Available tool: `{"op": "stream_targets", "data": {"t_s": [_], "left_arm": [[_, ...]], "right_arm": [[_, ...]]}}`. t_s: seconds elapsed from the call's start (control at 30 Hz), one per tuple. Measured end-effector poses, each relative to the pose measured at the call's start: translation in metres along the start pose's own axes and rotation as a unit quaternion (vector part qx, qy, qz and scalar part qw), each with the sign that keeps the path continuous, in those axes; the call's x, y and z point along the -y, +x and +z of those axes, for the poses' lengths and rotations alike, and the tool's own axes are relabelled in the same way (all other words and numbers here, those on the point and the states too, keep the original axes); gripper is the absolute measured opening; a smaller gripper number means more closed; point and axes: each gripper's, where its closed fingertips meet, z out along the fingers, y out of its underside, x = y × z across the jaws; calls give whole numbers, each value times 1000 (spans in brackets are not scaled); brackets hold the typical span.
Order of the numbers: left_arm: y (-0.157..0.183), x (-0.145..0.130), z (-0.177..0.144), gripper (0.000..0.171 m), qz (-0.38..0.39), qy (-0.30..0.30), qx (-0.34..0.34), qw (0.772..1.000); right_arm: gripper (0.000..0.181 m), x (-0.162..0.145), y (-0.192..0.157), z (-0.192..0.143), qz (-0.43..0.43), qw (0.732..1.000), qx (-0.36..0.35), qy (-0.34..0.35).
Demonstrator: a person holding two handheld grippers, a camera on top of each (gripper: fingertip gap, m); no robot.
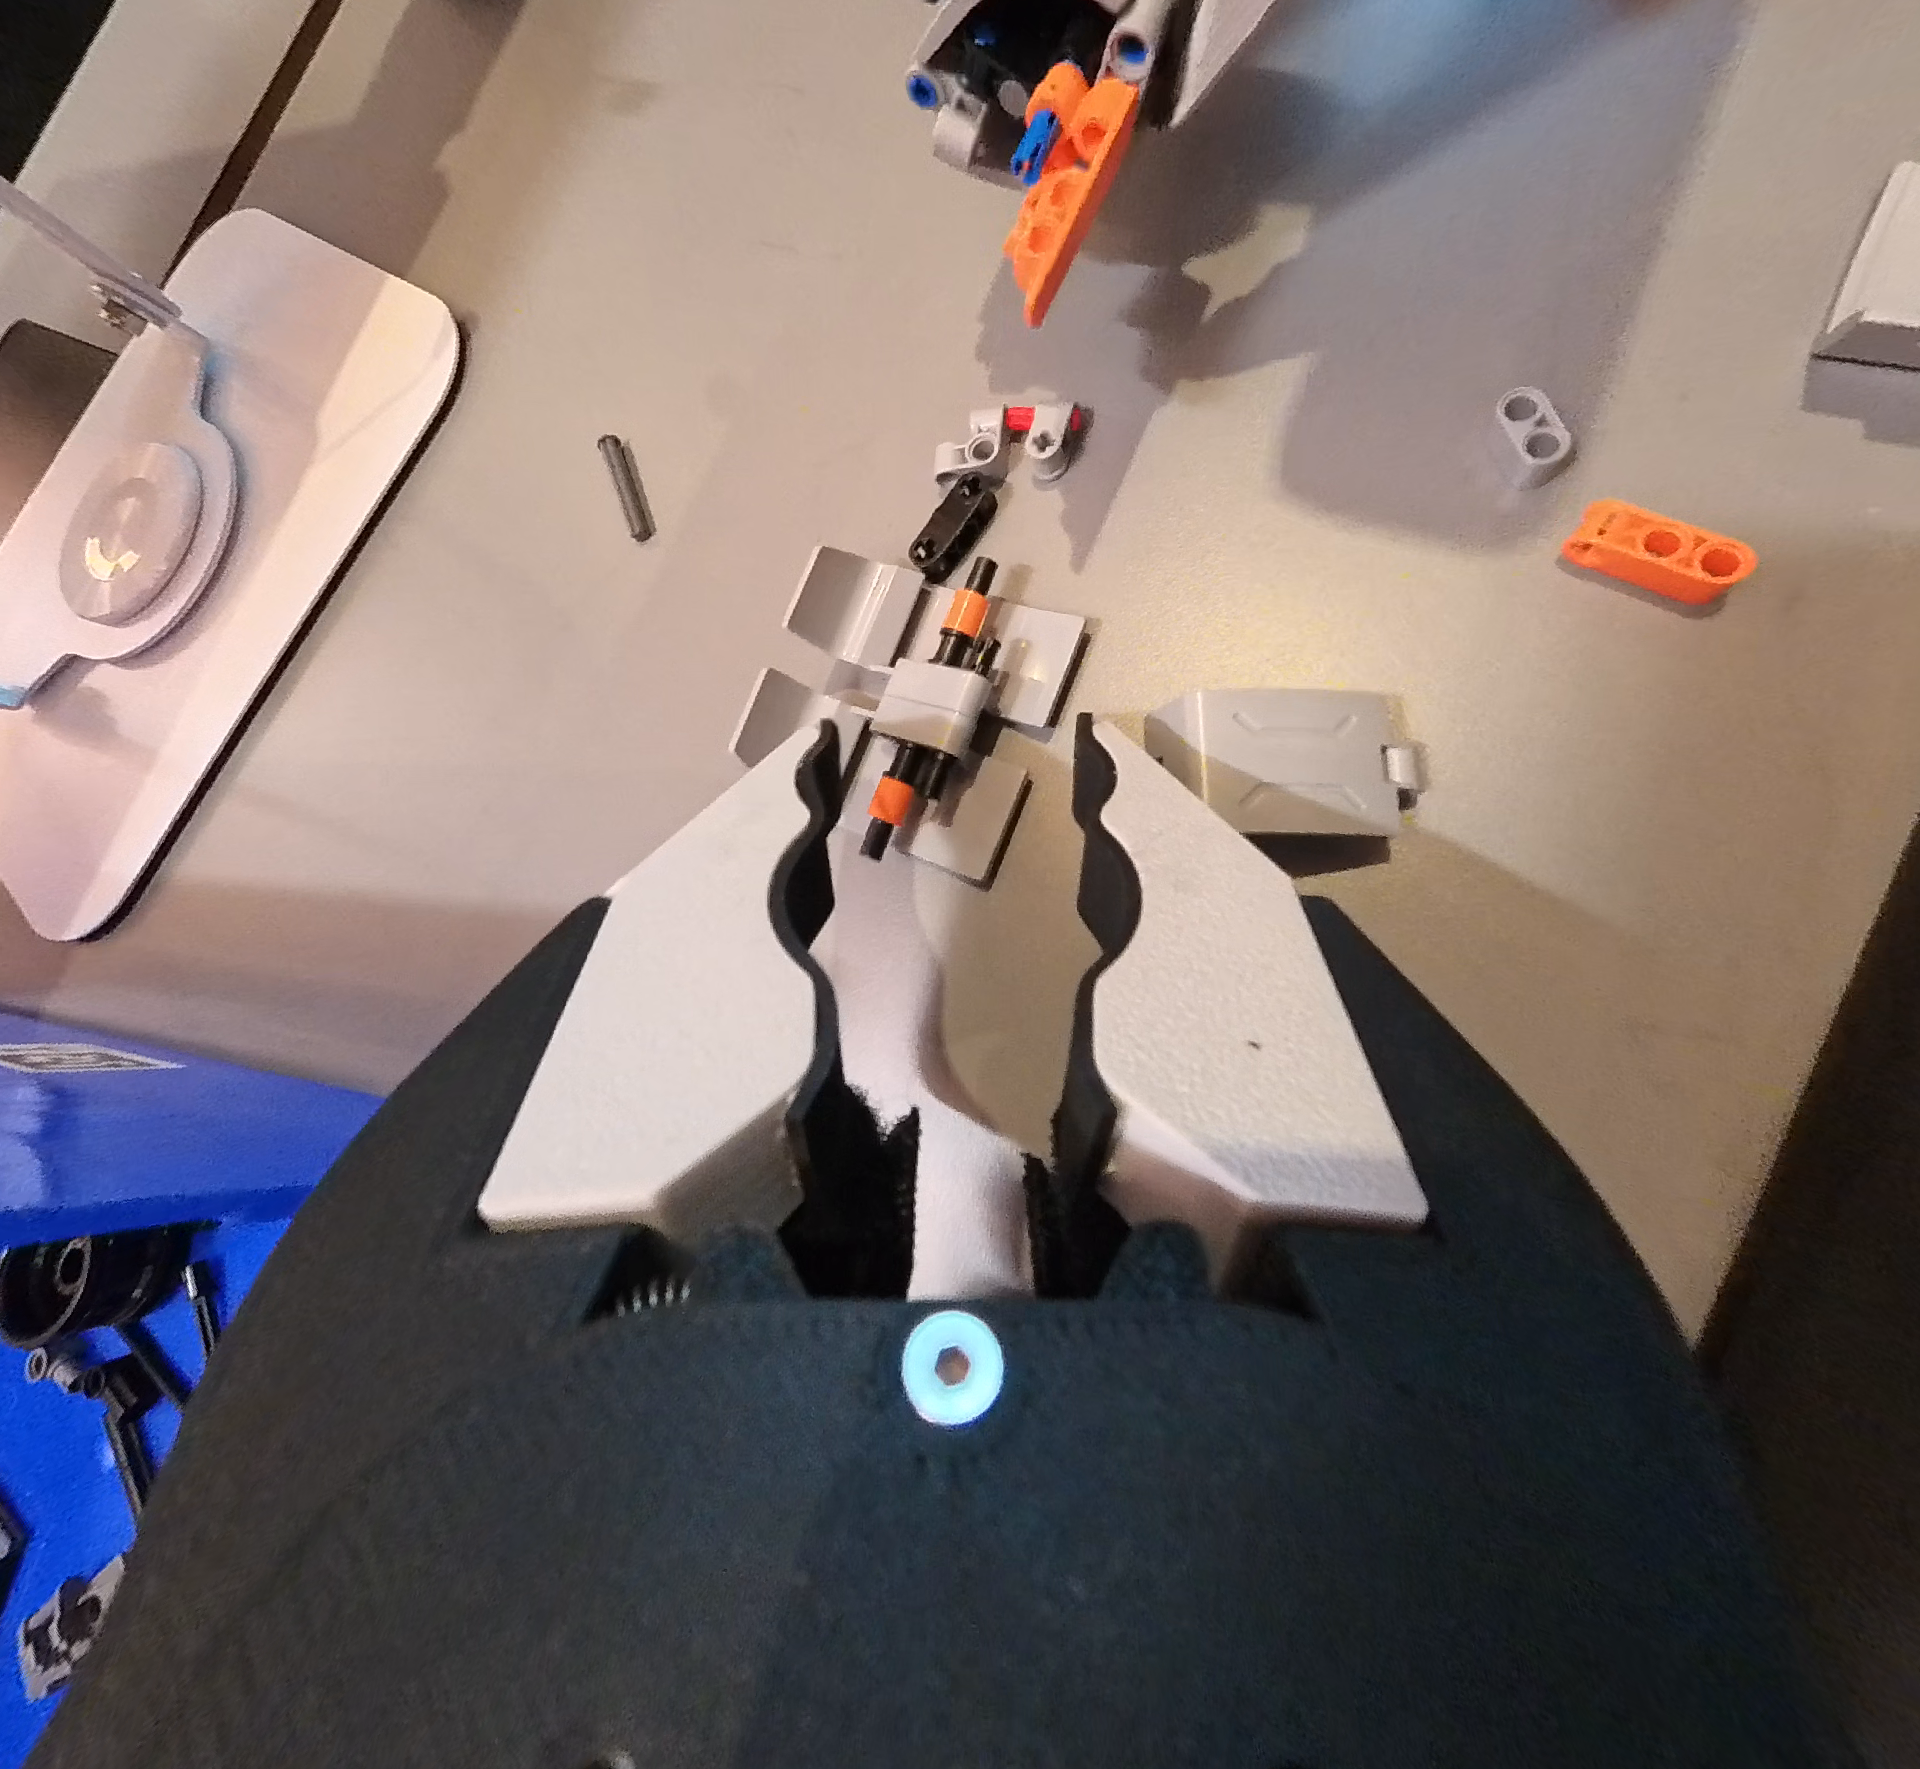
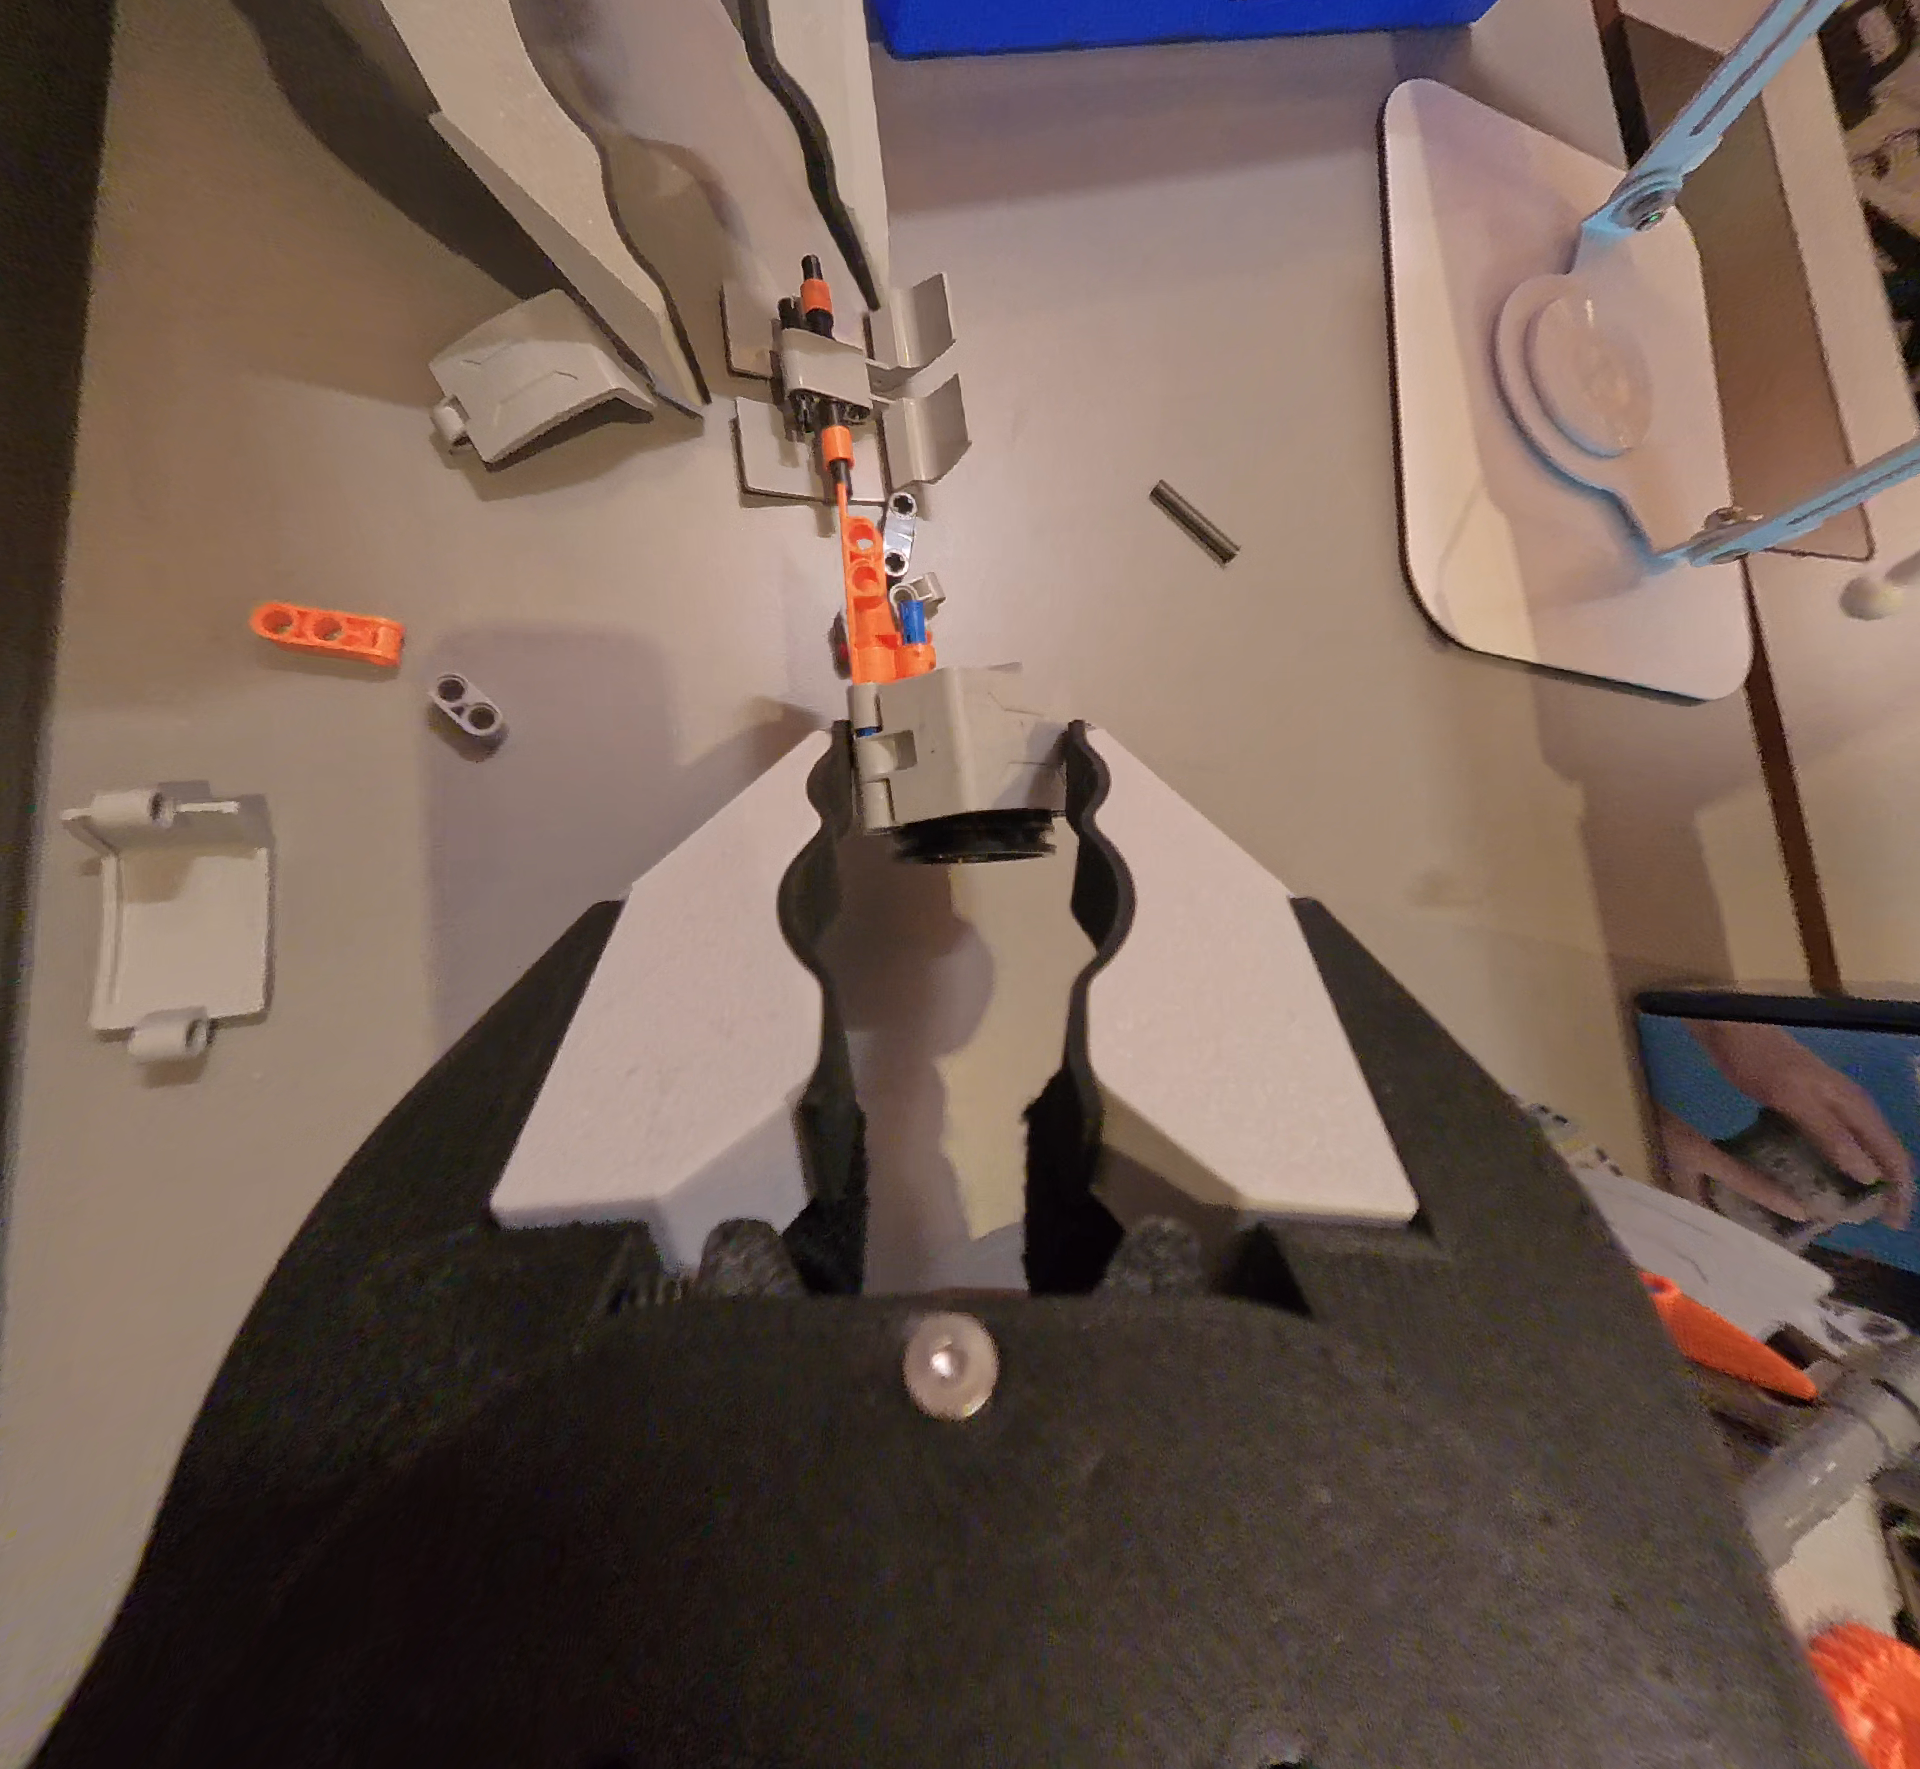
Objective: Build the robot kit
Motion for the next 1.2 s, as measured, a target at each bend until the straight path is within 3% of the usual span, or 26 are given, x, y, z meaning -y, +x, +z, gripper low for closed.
{"op": "stream_targets", "data": {"t_s": [0.57, 1.2], "left_arm": [[-4, 1, -4, 43, -4, 6, 10, 1000], [2, -6, -2, 48, -36, -2, -21, 999]], "right_arm": [[39, 19, 11, -8, -104, 990, -95, 34], [39, 10, 5, 0, -107, 991, -77, 10]]}}
